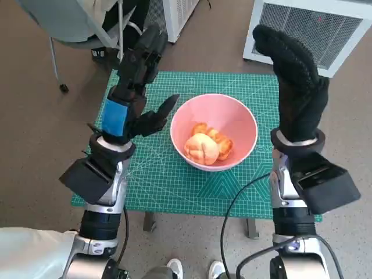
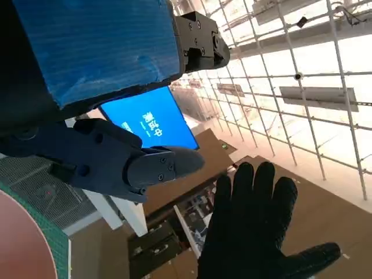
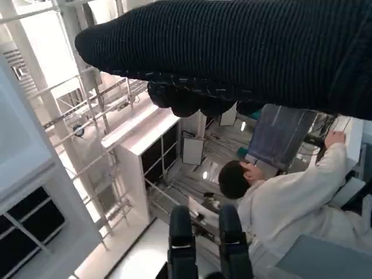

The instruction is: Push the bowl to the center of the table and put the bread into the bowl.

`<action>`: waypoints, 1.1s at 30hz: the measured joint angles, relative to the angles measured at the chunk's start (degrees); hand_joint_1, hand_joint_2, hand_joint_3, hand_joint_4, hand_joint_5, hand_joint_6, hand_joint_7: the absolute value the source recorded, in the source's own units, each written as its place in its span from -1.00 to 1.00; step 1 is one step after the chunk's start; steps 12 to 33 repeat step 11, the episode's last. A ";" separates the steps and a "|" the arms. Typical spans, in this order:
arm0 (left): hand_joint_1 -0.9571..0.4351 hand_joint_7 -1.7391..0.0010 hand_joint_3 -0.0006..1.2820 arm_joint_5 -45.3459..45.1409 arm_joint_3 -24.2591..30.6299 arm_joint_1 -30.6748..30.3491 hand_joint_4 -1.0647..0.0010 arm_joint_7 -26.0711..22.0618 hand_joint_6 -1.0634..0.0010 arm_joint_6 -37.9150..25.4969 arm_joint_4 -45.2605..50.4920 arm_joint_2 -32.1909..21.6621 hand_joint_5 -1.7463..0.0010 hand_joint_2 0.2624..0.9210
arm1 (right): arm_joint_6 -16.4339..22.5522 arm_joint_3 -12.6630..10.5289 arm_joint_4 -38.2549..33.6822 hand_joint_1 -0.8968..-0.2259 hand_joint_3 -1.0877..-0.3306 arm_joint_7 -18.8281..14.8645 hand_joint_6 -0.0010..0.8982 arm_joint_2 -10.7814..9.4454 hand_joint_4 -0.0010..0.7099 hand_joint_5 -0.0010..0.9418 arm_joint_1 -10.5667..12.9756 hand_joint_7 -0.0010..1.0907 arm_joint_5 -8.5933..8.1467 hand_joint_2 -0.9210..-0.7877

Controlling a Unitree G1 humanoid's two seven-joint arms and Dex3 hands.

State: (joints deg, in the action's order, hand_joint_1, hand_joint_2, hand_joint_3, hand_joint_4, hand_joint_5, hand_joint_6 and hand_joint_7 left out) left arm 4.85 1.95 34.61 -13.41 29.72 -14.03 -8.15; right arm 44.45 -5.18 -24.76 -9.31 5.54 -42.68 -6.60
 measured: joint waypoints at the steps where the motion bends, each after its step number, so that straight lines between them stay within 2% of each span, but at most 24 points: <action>1: -0.26 0.65 -0.25 0.01 0.00 0.00 0.60 0.00 0.79 0.24 0.00 0.08 0.99 1.00 | 0.00 0.00 -0.06 0.06 -0.10 -0.08 -0.95 0.00 0.09 -0.95 -0.03 0.42 0.00 -1.00; 11: -0.24 0.64 -0.23 0.17 0.00 0.00 0.60 -0.58 0.79 2.26 -0.41 0.52 0.99 1.00 | 0.00 0.05 -0.44 0.07 -0.05 -0.60 -0.90 -0.01 0.09 -0.95 -0.09 0.42 -0.11 -1.00; 33: -0.24 0.64 -0.23 0.17 0.00 0.00 0.60 -0.58 0.79 2.26 -0.41 0.52 0.99 1.00 | 0.00 0.05 -0.44 0.07 -0.05 -0.60 -0.90 -0.01 0.09 -0.95 -0.09 0.42 -0.11 -1.00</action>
